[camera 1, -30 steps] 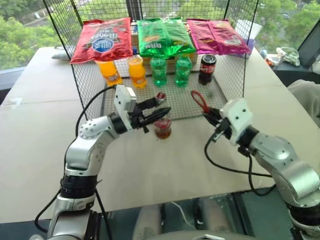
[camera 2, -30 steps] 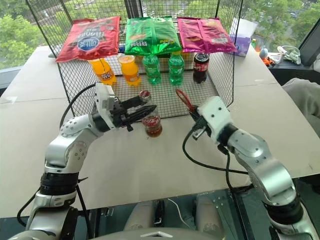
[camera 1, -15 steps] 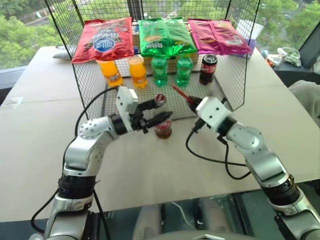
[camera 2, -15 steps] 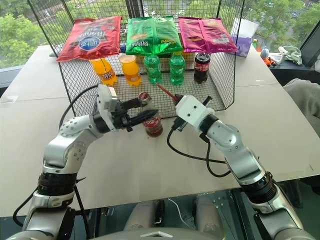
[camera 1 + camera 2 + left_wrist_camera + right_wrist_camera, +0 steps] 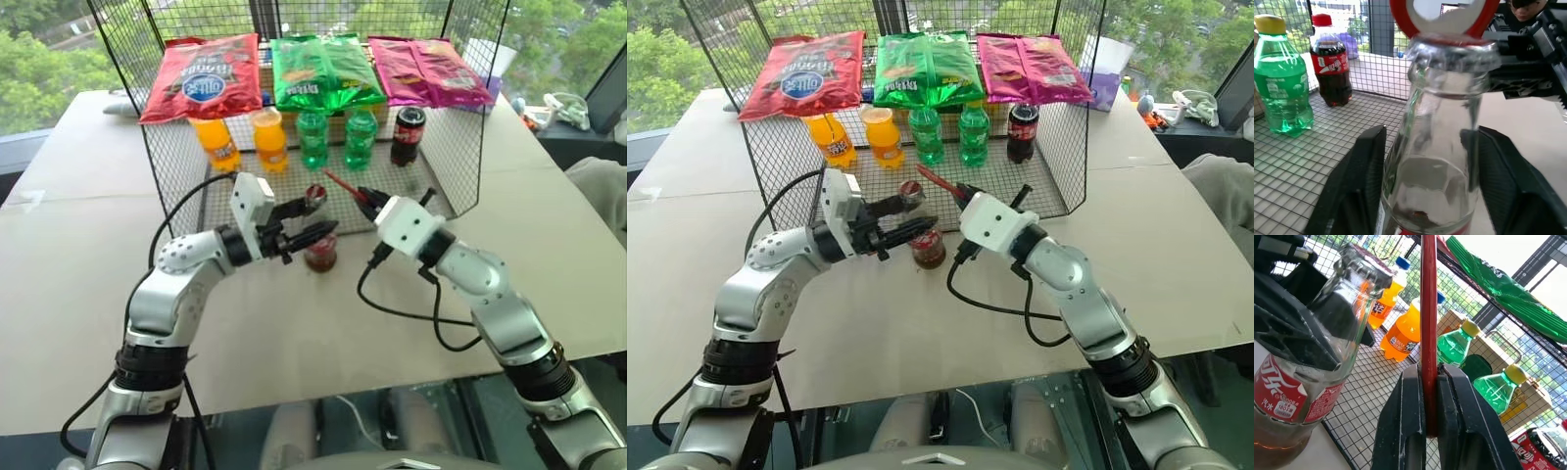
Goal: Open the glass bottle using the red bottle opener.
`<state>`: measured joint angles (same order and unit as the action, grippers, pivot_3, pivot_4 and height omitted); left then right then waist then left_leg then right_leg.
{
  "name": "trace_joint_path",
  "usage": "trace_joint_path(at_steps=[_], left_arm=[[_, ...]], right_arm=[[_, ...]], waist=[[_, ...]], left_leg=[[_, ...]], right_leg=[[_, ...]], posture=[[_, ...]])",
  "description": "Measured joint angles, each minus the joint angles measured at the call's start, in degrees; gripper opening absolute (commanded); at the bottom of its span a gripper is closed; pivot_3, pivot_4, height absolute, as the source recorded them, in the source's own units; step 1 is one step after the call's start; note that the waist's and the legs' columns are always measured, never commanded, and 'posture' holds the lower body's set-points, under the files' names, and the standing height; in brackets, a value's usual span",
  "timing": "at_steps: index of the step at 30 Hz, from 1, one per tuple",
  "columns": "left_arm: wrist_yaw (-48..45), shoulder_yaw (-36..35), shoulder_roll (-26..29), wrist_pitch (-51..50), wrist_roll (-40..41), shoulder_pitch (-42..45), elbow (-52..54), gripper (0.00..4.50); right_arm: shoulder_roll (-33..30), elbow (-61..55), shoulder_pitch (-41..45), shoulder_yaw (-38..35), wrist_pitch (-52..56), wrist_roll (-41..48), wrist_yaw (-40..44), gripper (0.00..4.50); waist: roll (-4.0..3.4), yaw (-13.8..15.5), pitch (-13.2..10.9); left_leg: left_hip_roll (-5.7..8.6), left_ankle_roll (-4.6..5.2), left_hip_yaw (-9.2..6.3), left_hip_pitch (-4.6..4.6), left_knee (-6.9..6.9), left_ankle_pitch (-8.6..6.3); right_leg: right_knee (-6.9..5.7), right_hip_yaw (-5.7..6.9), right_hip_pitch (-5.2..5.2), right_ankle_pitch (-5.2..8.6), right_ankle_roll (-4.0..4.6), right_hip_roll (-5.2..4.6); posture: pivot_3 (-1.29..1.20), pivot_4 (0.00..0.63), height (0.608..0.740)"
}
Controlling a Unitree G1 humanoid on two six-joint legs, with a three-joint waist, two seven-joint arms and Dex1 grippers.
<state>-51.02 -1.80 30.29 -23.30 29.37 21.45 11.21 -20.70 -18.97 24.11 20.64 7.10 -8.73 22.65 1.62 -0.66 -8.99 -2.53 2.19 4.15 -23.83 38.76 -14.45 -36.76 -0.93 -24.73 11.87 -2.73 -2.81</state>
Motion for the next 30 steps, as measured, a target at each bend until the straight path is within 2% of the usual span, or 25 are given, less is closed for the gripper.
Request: trace_joint_path(at_steps=[6,14,22,30], left_arm=[[0.0,-0.1,0.5,0.0,0.1,-0.5,0.5,2.69],[0.0,-0.5,1.3,-1.0,0.2,-1.1,1.7,2.69],[1.3,-1.1,1.6,-3.4,1.5,-0.9,1.8,2.69],[2.3,-1.1,1.6,-5.4,1.9,0.1,1.8,2.69]], right_arm=[[0.9,2.8,-0.9,1.6,-5.8,-4.9,-0.8,0.00],[3.6,7.5,-2.6,3.2,-14.3,-13.0,-7.2,0.00],[8.1,13.6,-2.8,5.6,-18.5,-26.5,-20.2,0.00],[9.9,15.1,-3.4,6.0,-18.4,-33.0,-25.6,0.00]], waist=[[0.00,0.0,0.0],[0.00,-0.1,0.0],[0.00,-0.1,0.1],[0.02,-0.2,0.1]], left_leg=[[0.00,0.00,0.00,0.01,0.00,0.00],[-0.01,-0.02,0.03,0.06,0.00,0.01],[-0.01,-0.06,0.04,0.11,0.00,0.03],[-0.01,-0.08,0.04,0.11,0.00,0.05]], right_leg=[[0.00,0.00,0.00,0.03,0.06,0.00],[-0.02,-0.02,0.02,0.04,0.07,0.00],[-0.06,-0.04,0.03,0.06,0.11,0.00],[-0.06,-0.04,0.03,0.06,0.12,0.00]], posture=[[0.00,0.150,0.740],[0.00,0.150,0.740],[0.00,0.150,0.740],[0.00,0.150,0.740]])
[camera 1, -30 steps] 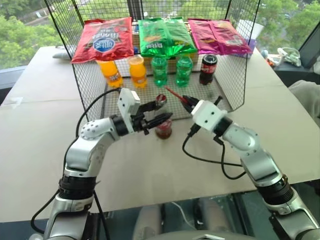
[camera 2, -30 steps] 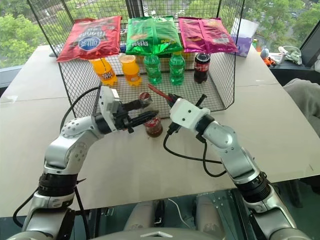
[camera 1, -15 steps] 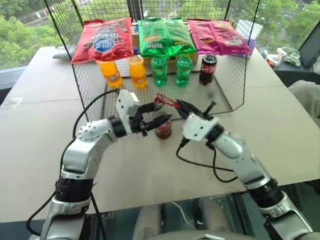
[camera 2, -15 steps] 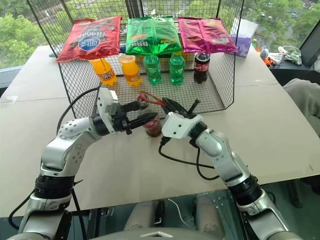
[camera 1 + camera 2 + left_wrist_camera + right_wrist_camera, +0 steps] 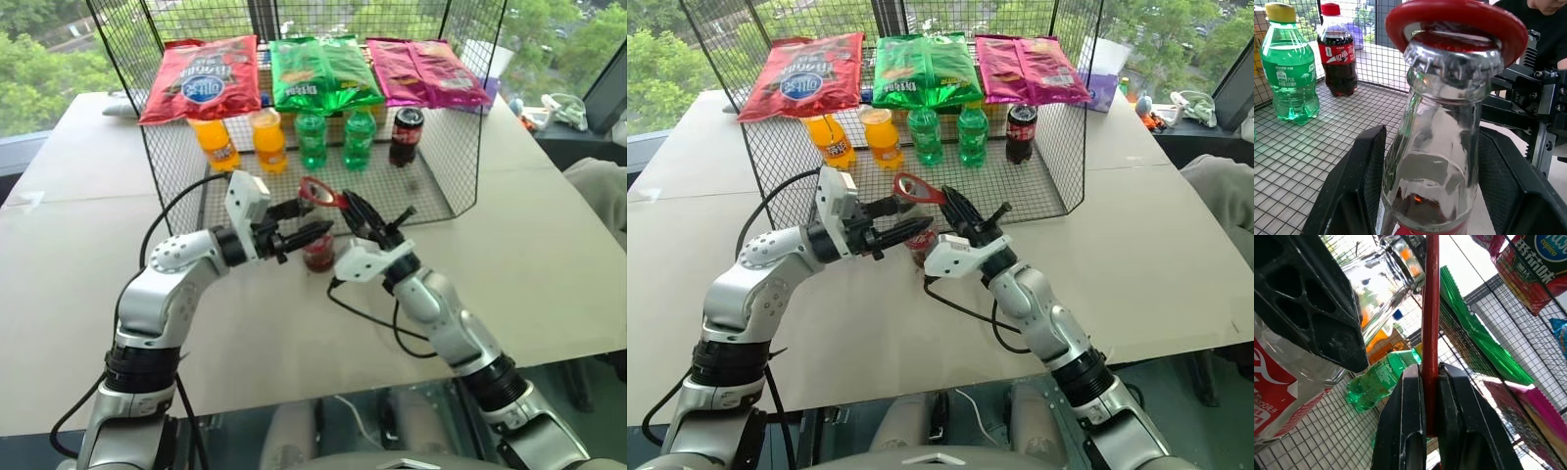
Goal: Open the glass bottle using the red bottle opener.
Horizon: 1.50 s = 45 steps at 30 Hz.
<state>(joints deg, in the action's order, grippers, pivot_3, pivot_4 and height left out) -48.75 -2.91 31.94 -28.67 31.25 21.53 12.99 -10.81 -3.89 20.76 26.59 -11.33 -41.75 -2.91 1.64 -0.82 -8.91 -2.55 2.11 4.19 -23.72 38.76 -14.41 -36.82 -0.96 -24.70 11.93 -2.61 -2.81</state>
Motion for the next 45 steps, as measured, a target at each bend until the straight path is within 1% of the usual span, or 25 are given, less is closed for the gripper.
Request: trace_joint_path(at_steps=[4,10,15,18,19,20,21,23,29,36,45], left_arm=[[0.1,0.0,0.0,-0.6,-0.1,0.4,0.0,2.69],[0.3,-0.1,0.0,-0.8,-0.5,0.7,-0.3,2.69],[0.3,-0.1,-0.1,-0.8,-0.6,0.8,-0.3,2.69],[0.0,0.3,-0.1,-0.8,-0.6,0.8,-0.2,2.69],[0.0,0.3,-0.1,-0.8,-0.6,0.8,-0.2,2.69],[-0.2,0.6,-0.1,-0.7,-0.6,0.8,-0.2,2.69],[-0.3,0.9,-0.1,-0.6,-0.6,0.8,-0.2,2.69],[-0.2,1.2,-0.4,-0.6,-0.7,0.8,-0.3,2.69],[-0.3,1.4,-0.8,0.2,-1.0,0.8,-1.5,2.69],[-0.5,1.4,-1.6,1.7,-1.7,0.8,-2.5,2.69],[-1.2,1.2,-2.1,2.9,-1.9,0.3,-2.8,2.69]], right_arm=[[0.7,0.1,-0.3,0.0,0.2,-1.3,-0.4,0.00],[1.9,3.4,0.7,0.2,-1.1,-1.9,-2.0,0.00],[0.9,3.8,1.8,0.5,-1.9,-2.9,-2.0,0.00],[-5.1,-0.4,3.5,0.4,-1.7,-5.9,1.9,0.00],[-5.8,-1.1,3.5,0.3,-1.7,-6.1,2.5,0.00],[-7.9,-3.0,3.8,0.0,-1.4,-6.2,4.7,0.00],[-11.4,-4.9,5.0,-0.8,-1.5,-6.2,7.7,0.00],[-14.7,-6.6,7.4,-2.1,-1.6,-6.2,11.7,0.00],[-19.7,-6.2,12.2,-4.4,-2.7,-4.3,18.3,0.00],[-19.9,-5.2,13.5,-5.3,-3.4,-1.4,20.9,0.00],[-15.8,-5.2,10.8,-5.7,-2.9,3.5,22.5,0.00]], waist=[[0.00,0.0,0.0],[-0.01,0.0,0.1],[-0.02,0.0,0.1],[-0.02,0.1,0.1],[-0.03,0.1,0.1],[-0.09,0.1,0.1],[-0.15,0.1,0.2],[-0.12,0.0,0.2],[-0.15,0.0,0.2],[-0.15,0.0,0.2],[-0.15,0.1,0.2]], left_leg=[[0.00,0.00,0.00,0.01,0.00,0.00],[0.00,-0.02,-0.02,0.07,0.00,0.01],[0.00,-0.02,-0.02,0.08,0.00,0.01],[0.03,-0.02,-0.03,0.10,0.01,0.01],[0.03,-0.02,-0.03,0.10,0.01,0.01],[0.03,-0.02,-0.04,0.09,0.01,0.01],[0.04,-0.01,-0.02,0.10,0.01,0.01],[0.03,-0.01,-0.02,0.16,0.01,0.01],[0.01,-0.01,0.00,0.20,0.01,0.01],[0.01,0.00,-0.01,0.17,0.00,0.01],[0.01,0.00,-0.01,0.16,0.00,0.01]], right_leg=[[0.00,0.00,0.00,0.00,0.00,0.00],[-0.02,0.00,0.06,0.00,0.00,0.00],[-0.03,0.00,0.06,0.00,0.01,0.00],[-0.02,0.01,0.10,0.00,0.01,-0.03],[-0.02,0.01,0.09,0.01,0.01,-0.02],[-0.03,0.01,0.09,0.01,0.01,-0.02],[-0.02,-0.01,0.10,0.01,0.01,-0.03],[-0.02,0.00,0.15,0.01,0.00,-0.02],[-0.02,-0.01,0.20,0.01,0.01,0.01],[-0.01,-0.01,0.18,0.01,0.02,0.01],[-0.01,0.00,0.19,0.01,0.02,0.00]], posture=[[0.00,0.150,0.740],[0.00,0.150,0.740],[0.00,0.150,0.740],[0.00,0.150,0.740],[0.00,0.150,0.740],[0.00,0.150,0.740],[0.00,0.150,0.740],[0.00,0.150,0.740],[0.00,0.150,0.740],[0.00,0.150,0.740],[0.00,0.150,0.740]])
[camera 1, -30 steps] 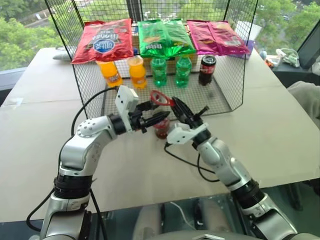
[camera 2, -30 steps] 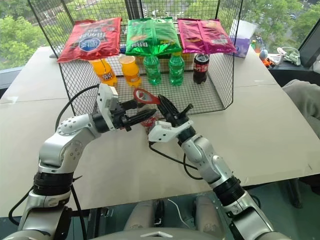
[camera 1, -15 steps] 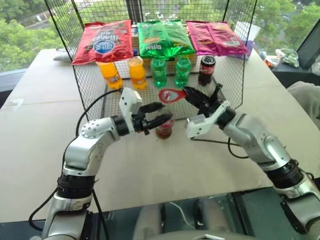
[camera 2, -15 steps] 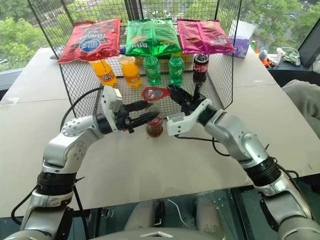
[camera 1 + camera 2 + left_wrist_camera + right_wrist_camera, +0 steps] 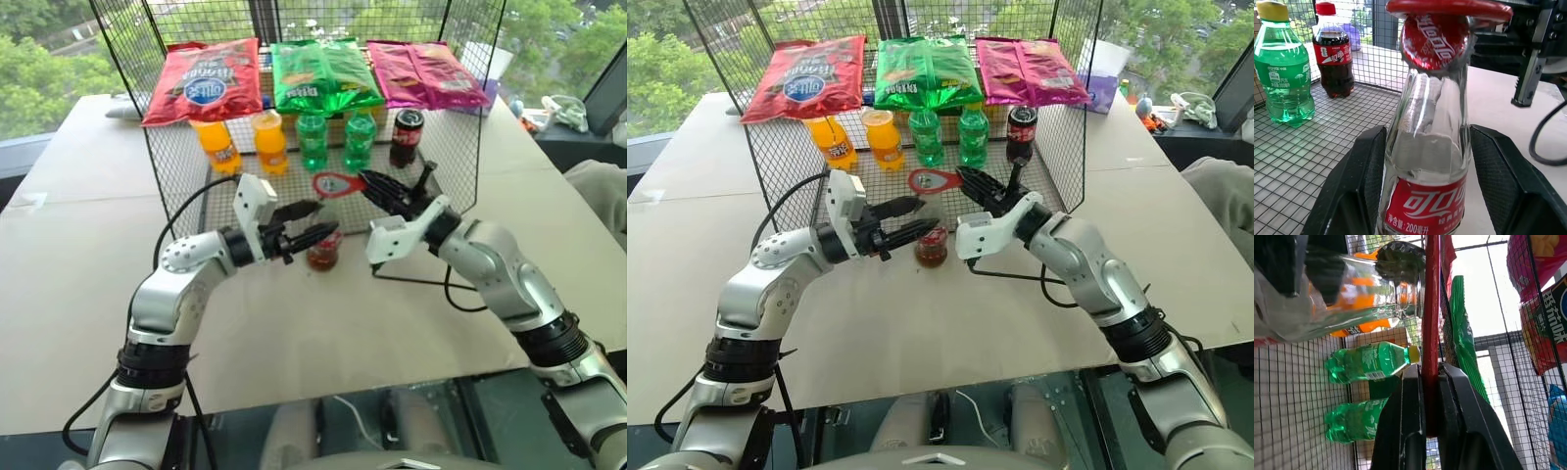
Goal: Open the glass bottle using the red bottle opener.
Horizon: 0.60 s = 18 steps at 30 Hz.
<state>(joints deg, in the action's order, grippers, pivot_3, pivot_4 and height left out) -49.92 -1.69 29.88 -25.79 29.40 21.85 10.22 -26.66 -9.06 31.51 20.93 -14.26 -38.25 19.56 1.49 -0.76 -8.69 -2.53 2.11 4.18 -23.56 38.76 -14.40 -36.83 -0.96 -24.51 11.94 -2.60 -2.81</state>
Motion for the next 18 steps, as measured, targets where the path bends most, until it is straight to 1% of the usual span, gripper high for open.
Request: trace_joint_path(at_steps=[8,18], left_arm=[[-0.1,-0.5,0.2,0.3,0.1,-1.0,0.6,2.69],[-0.3,-0.7,0.8,0.3,0.0,-1.5,1.0,2.69]], right_arm=[[0.5,0.2,-0.3,0.0,-1.4,1.7,0.2,0.00],[3.2,1.9,0.2,0.6,-2.4,3.0,0.6,0.00]], waist=[[0.00,0.0,0.0],[0.00,0.2,0.0]], left_leg=[[0.00,0.00,0.00,0.02,0.00,0.00],[0.01,0.00,-0.01,0.01,0.00,0.00]], right_leg=[[0.00,0.01,0.01,0.00,0.00,0.00],[0.00,0.02,0.01,0.00,0.00,-0.01]], posture=[[0.00,0.150,0.740],[0.00,0.150,0.740]])
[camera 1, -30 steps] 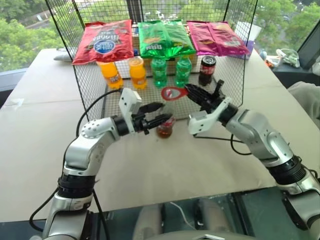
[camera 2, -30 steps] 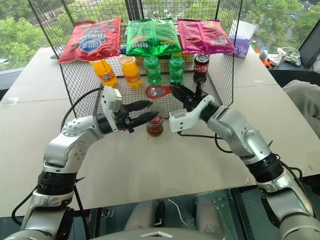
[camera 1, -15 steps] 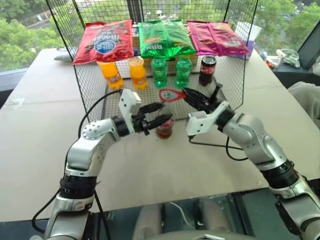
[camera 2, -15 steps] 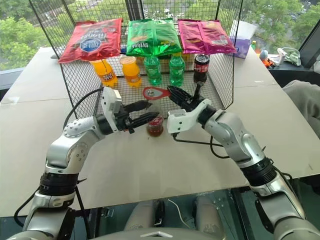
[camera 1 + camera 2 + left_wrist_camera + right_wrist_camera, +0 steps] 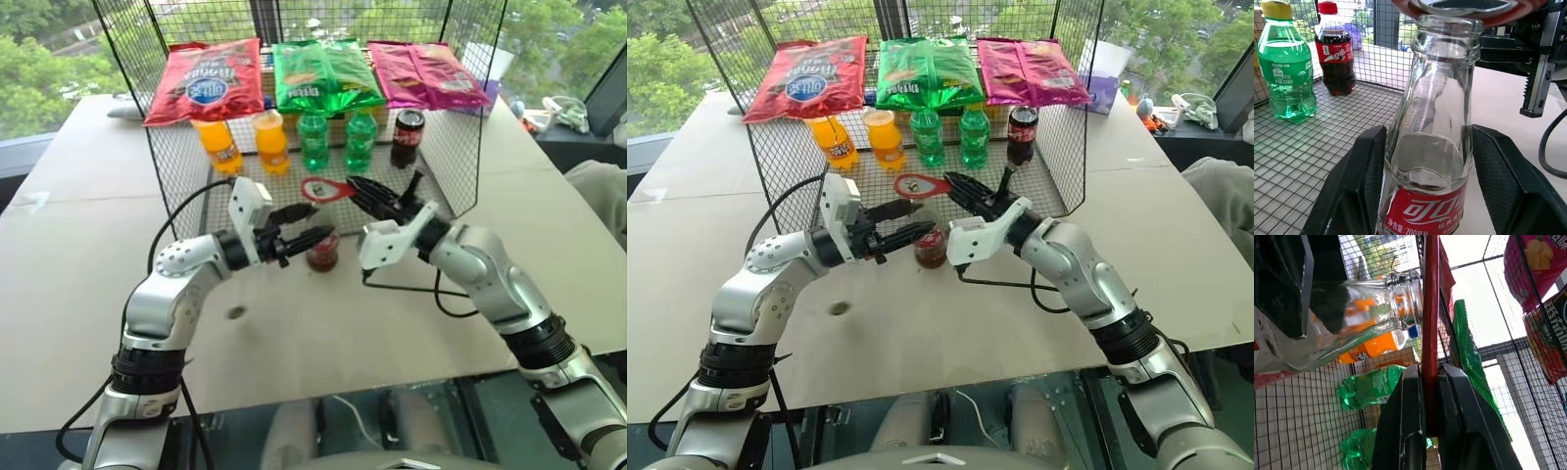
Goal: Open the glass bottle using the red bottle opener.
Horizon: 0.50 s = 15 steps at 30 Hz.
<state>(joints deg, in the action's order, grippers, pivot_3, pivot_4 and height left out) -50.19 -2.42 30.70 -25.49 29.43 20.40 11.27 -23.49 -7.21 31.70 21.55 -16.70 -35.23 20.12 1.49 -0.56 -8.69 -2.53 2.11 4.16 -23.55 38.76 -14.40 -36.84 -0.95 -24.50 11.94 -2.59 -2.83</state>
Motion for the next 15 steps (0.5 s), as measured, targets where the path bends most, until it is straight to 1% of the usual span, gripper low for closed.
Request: trace_joint_path(at_steps=[15], left_arm=[[0.1,0.1,0.2,0.1,-0.1,0.0,0.1,2.69]], right_arm=[[1.4,1.4,0.8,-0.1,-0.8,0.3,0.6,0.00]], waist=[[0.00,0.0,0.0]], left_leg=[[0.00,0.00,0.00,0.00,0.00,0.00]], right_leg=[[0.00,0.01,0.00,0.00,0.00,0.00]], posture=[[0.00,0.150,0.740]])
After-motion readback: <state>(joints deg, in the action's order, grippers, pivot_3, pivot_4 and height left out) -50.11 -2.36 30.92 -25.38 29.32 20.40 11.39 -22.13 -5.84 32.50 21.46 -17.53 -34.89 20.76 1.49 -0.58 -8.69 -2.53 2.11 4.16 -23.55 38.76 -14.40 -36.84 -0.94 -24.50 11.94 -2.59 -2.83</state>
